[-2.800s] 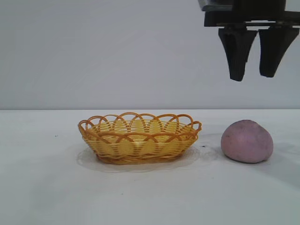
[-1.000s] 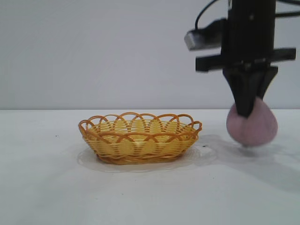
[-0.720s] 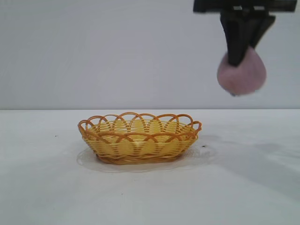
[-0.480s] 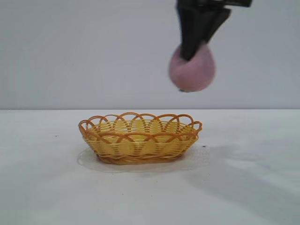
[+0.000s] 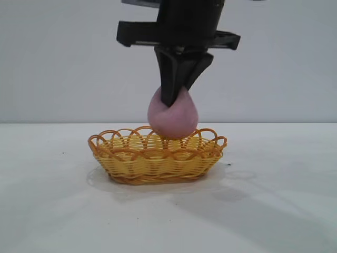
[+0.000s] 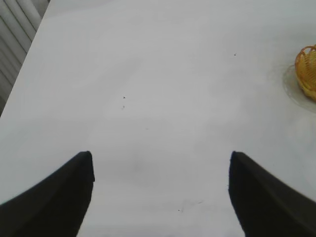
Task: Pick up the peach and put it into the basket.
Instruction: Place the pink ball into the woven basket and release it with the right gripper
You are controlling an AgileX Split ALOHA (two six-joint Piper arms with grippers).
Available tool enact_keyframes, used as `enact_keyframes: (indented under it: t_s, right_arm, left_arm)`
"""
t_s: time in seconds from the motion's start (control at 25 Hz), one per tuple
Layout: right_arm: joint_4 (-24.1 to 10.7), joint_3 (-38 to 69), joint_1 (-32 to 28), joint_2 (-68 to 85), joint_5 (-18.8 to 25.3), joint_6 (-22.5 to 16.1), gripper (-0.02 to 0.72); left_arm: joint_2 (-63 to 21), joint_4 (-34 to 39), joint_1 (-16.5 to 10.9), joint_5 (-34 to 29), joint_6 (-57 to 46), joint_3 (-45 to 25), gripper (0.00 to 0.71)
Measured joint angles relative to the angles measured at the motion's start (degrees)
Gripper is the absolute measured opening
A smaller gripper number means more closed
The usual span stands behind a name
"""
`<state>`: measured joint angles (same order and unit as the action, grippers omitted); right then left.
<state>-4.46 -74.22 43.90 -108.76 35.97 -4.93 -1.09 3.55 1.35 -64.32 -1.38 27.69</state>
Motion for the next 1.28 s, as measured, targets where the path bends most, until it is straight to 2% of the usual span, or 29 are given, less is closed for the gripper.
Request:
enact_keyframes:
  t_s: [0.08, 0.12, 0.16, 0.28, 0.4, 0.52, 0.56, 0.84, 1.04, 1.24, 1.28]
  right_arm:
    - [0.4, 0.0, 0.0, -0.4, -0.4, 0.0, 0.000]
    - [0.5, 0.0, 0.0, -0.5, -0.4, 0.0, 0.062]
    - [0.7, 0.0, 0.0, -0.5, -0.4, 0.0, 0.062]
    - [0.9, 0.0, 0.0, -0.5, -0.4, 0.0, 0.178]
    - [0.9, 0.0, 0.0, -0.5, -0.4, 0.0, 0.264]
    - [1.0, 0.0, 0.0, -0.5, -0.2, 0.1, 0.247]
    - [1.0, 0.0, 0.0, -0.5, 0.1, 0.1, 0.288]
    - [1.1, 0.0, 0.0, -0.5, 0.3, 0.1, 0.273]
    - [0.7, -3.0, -0.3, -0.5, 3.2, 0.1, 0.273]
    - [0.4, -7.6, -5.0, -0.5, 6.3, 0.0, 0.273]
    - [0.1, -8.3, -6.5, -0.5, 7.0, 0.0, 0.314]
  left_arm:
    - [0.0, 0.0, 0.0, 0.0, 0.0, 0.0, 0.530]
    - [0.0, 0.0, 0.0, 0.0, 0.0, 0.0, 0.530]
    - [0.0, 0.0, 0.0, 0.0, 0.0, 0.0, 0.530]
    - [0.0, 0.0, 0.0, 0.0, 0.0, 0.0, 0.530]
    - [0.0, 0.0, 0.0, 0.0, 0.0, 0.0, 0.530]
    - [0.0, 0.0, 0.0, 0.0, 0.0, 0.0, 0.530]
    - [0.0, 0.0, 0.0, 0.0, 0.0, 0.0, 0.530]
    - [0.0, 0.0, 0.0, 0.0, 0.0, 0.0, 0.530]
    - [0.0, 0.0, 0.0, 0.0, 0.0, 0.0, 0.530]
    - [0.0, 0.0, 0.0, 0.0, 0.0, 0.0, 0.530]
    - [0.0, 0.0, 0.0, 0.0, 0.0, 0.0, 0.530]
